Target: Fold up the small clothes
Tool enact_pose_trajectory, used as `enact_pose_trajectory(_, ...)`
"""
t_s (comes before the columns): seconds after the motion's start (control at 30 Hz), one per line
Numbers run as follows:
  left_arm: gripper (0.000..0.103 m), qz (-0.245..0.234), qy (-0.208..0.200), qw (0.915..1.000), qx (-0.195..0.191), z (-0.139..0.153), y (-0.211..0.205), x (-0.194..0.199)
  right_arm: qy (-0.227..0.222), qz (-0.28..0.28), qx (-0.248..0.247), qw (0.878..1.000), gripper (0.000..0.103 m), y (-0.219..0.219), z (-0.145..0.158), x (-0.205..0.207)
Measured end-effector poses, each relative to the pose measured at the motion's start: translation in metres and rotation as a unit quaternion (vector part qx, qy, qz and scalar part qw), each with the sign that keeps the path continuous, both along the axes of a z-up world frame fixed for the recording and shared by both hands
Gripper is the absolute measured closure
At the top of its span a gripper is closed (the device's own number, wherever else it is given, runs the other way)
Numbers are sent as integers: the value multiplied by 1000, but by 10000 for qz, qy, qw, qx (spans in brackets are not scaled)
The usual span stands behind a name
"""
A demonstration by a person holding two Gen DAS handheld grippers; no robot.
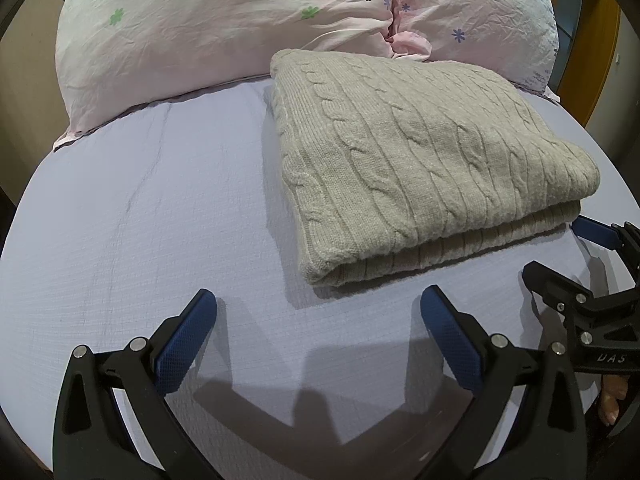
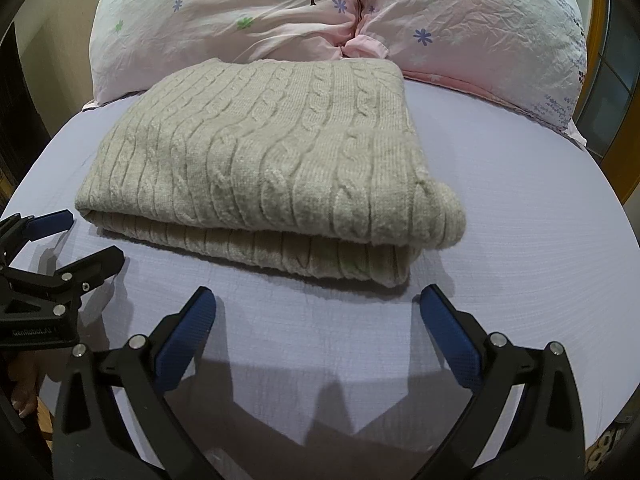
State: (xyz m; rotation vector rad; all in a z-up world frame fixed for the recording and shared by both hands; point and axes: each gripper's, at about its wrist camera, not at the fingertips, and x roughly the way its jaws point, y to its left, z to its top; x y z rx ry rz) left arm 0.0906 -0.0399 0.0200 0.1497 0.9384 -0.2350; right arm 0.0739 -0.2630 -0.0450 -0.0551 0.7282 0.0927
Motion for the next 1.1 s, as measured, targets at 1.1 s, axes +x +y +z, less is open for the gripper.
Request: enact_pose_trajectory(1.1, 1, 1, -1, 10000, -1, 0, 0, 0, -10, -45, 13, 10000, 2, 1, 0, -1)
